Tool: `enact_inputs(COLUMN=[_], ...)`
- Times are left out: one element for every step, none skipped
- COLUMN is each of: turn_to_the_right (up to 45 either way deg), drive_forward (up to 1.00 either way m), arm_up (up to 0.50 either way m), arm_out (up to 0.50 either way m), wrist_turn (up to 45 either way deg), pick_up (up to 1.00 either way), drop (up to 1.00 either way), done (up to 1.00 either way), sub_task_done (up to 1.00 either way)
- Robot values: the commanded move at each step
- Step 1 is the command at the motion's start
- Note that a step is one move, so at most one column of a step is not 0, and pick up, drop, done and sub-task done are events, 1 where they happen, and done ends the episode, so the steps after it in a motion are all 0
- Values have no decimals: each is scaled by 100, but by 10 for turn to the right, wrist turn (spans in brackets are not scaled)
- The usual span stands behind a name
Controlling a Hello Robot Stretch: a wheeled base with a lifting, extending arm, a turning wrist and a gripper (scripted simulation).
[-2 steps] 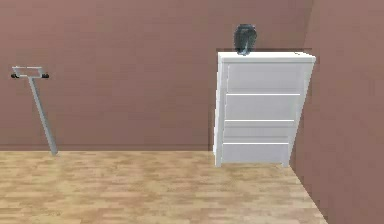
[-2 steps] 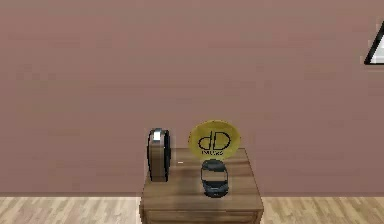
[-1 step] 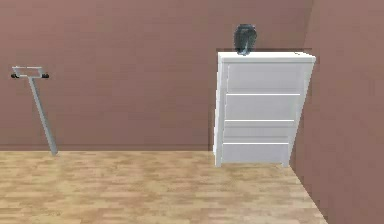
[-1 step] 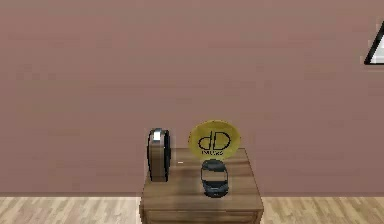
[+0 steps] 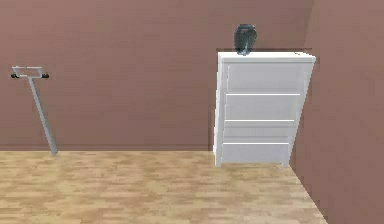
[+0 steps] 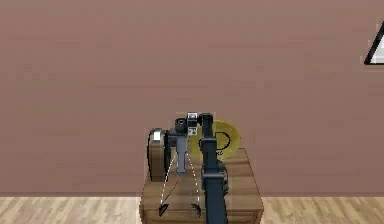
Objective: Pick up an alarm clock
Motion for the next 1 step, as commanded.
enact_inputs(turn_to_the_right=[0], drive_forward=[0], arm_up=[0], arm_out=[0], wrist_turn=[450], pick_up=[0], drop=[0], done=[0], sub_task_done=[0])
